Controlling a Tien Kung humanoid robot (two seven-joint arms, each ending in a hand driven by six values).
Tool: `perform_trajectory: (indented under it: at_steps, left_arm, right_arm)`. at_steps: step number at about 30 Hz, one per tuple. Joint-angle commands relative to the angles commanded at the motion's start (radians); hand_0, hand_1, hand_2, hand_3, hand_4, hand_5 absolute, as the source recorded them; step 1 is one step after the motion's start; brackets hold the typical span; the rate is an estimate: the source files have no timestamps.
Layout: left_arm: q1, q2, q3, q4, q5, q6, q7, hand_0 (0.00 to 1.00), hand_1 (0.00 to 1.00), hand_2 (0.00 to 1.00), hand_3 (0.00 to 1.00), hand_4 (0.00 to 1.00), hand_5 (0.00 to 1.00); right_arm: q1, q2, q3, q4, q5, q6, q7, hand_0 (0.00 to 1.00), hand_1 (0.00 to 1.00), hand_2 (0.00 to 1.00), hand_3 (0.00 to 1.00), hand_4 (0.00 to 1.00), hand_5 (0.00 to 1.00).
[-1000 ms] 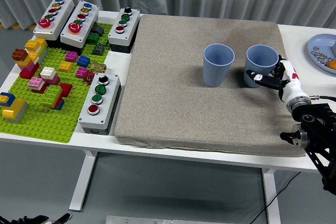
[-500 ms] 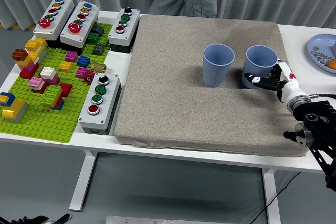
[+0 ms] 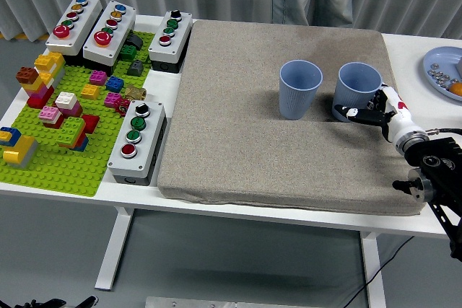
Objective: Pick cup pour cup place
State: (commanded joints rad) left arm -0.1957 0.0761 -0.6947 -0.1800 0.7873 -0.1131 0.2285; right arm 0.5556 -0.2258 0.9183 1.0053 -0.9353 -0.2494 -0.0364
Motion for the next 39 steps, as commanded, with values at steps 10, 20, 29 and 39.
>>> perform_trajectory:
  at_steps: [10,20,29,39]
  left_arm:
    - [0.007,0.001,-0.011,0.000,0.004,0.002,0.001,0.766,0.754,0.804,0.649,0.499,0.998]
    - [0.007,0.001,-0.024,0.000,0.014,0.004,0.001,0.766,0.754,0.803,0.649,0.499,0.998]
    - [0.005,0.002,-0.022,0.000,0.009,0.004,0.001,0.765,0.754,0.802,0.649,0.499,0.998]
    - [0.001,0.004,-0.010,0.000,-0.002,0.003,0.001,0.765,0.754,0.803,0.648,0.499,0.998]
  right_arm:
    - [-0.030,-0.035,0.021,0.049,-0.024,0.012,-0.019,0.983,0.947,0.998,0.998,0.899,0.215]
    - [-0.118,-0.113,0.083,0.179,-0.044,0.013,-0.039,0.982,0.943,0.998,0.998,0.899,0.211]
    - [-0.072,-0.115,0.164,0.243,0.142,-0.100,0.023,0.955,0.856,0.914,0.851,0.822,0.727]
    - [0.034,-0.050,0.246,0.149,0.285,-0.091,-0.011,0.953,0.829,0.862,0.797,0.816,0.998]
